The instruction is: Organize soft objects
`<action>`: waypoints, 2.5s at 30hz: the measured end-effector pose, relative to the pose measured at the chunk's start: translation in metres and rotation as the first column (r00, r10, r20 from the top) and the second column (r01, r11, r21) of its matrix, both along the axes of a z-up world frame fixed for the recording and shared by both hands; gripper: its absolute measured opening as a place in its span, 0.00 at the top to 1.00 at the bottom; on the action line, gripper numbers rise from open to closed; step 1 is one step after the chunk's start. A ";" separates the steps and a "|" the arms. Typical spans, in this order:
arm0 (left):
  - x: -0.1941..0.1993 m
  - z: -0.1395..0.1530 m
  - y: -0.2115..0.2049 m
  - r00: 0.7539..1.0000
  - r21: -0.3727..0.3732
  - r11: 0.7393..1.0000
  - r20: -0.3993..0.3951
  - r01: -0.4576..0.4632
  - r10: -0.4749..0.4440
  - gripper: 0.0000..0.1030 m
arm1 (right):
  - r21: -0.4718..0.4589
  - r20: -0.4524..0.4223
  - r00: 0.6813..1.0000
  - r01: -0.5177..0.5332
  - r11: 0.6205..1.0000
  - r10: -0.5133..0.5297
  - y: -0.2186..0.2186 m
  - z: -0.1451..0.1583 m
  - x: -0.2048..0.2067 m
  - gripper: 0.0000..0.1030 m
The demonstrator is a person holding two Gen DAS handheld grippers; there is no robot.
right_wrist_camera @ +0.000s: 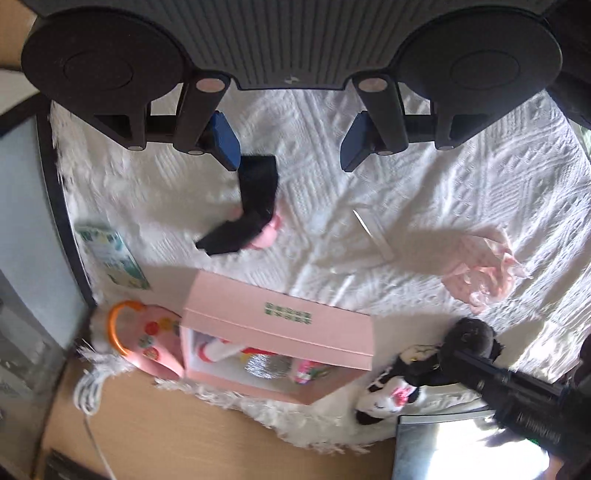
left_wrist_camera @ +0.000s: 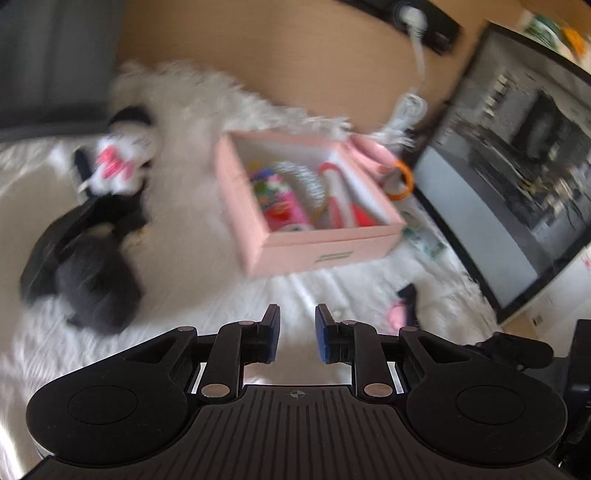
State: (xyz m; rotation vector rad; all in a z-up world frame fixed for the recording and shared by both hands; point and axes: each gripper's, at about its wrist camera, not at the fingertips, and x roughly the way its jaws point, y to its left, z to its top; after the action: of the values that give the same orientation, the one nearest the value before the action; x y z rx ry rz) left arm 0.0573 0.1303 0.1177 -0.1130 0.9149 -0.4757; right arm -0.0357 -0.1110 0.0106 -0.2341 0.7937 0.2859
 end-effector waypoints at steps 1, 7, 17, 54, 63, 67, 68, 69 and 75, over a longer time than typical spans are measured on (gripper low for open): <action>0.004 -0.001 -0.011 0.999 0.011 0.999 -0.006 0.039 -0.039 0.78 | 0.012 -0.006 1.000 0.012 1.000 -0.012 -0.003 -0.002 -0.001 0.41; 0.025 -0.048 -0.065 0.979 0.121 0.974 -0.090 0.194 -0.183 0.77 | 0.068 -0.010 0.997 0.076 0.995 -0.076 -0.018 -0.015 -0.010 0.35; 0.025 -0.076 -0.088 0.966 0.226 0.942 -0.135 0.247 -0.221 0.76 | 0.134 0.021 0.990 0.133 0.982 -0.137 -0.023 -0.024 -0.025 0.19; -0.096 -0.019 0.108 0.928 0.026 0.929 -0.039 -0.369 0.370 0.85 | 0.000 0.005 0.882 -0.470 0.882 0.470 0.171 0.000 0.039 0.68; -0.089 -0.041 0.070 0.973 -0.003 0.978 -0.098 -0.208 0.207 0.85 | 0.022 0.040 0.940 -0.340 0.940 0.339 0.106 0.051 0.033 0.82; -0.071 -0.037 0.045 0.990 -0.028 0.992 -0.078 -0.119 0.117 0.85 | 0.031 0.070 0.980 -0.187 0.982 0.184 0.056 0.065 0.027 0.82; -0.065 -0.034 0.039 0.993 -0.034 0.995 -0.068 -0.094 0.091 0.85 | 0.029 0.074 0.987 -0.146 0.989 0.144 0.045 0.066 0.026 0.82; -0.060 -0.030 0.032 0.996 -0.037 0.997 -0.056 -0.067 0.065 0.85 | 0.029 0.074 0.992 -0.106 0.994 0.103 0.034 0.066 0.024 0.82; -0.013 -0.006 0.003 0.999 -0.046 0.999 0.034 0.019 -0.018 0.85 | 0.046 0.052 0.997 0.059 0.997 -0.061 -0.009 0.057 0.012 0.82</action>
State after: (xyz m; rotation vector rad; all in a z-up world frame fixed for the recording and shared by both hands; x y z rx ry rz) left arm 0.0443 0.1330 0.1116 -0.1390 0.8731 -0.5147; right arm -0.0238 -0.1197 0.0675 -0.1747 0.7395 0.2395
